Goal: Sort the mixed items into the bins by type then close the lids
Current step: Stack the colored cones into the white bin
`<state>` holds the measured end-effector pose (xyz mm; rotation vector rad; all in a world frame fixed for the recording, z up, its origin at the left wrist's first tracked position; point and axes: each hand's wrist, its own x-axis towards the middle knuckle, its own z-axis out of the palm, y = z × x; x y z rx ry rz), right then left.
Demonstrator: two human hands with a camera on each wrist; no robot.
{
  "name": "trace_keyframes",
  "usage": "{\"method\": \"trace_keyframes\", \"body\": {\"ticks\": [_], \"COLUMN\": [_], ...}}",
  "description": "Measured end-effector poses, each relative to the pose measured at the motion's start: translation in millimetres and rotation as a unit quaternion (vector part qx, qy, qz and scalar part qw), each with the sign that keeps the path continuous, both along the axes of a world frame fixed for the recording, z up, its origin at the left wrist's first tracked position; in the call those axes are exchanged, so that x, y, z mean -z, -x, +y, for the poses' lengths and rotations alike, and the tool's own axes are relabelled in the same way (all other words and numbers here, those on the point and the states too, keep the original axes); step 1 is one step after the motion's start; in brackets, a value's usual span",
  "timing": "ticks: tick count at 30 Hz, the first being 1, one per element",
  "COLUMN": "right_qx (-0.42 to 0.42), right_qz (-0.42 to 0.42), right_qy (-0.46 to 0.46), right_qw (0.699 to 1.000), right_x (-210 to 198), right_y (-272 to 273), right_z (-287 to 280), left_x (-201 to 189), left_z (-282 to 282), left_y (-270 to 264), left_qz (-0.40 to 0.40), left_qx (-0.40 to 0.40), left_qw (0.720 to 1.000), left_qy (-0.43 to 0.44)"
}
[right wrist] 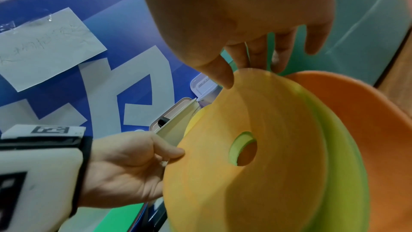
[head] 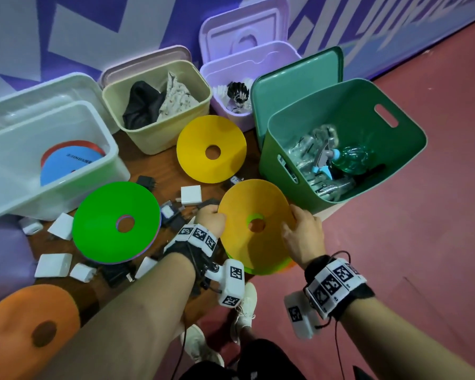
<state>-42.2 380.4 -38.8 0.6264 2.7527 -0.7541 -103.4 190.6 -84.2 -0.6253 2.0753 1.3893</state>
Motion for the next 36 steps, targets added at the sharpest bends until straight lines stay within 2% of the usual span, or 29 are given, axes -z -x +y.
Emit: {"method": "trace_keyframes", "body": {"ticks": [10,20,28,36], "right_qx": [0.014,0.016,0.019,0.097], "right_qz": [0.000,0.090,0.134,0.189], "right_qy": [0.026,0.058,0.122,0.216], "right_qw": [1.000,0.994,0.983,0.953], "right_x": [25.4,39.7,30.6,-2.2], "right_y": [3.3,-1.8,-0.1,10.0], "right_z": [19.1,12.2,2.3,-19.6], "left_x": [21.1,31.4,24.5,-2.2], "left_z": [20.7,21.2,13.4,-21.3], "left_y": [8.5,6.9,1.3,7.4], "left_qz": [-0.059,-0.065,-0.062,0.000], "left_qx": [-0.012,-0.009,-0.047,-0.102], "left_qw": [0.996,0.991,0.990,0.988], "left_qy": [-0.068,-0.118,-0.119,-0.119]}}
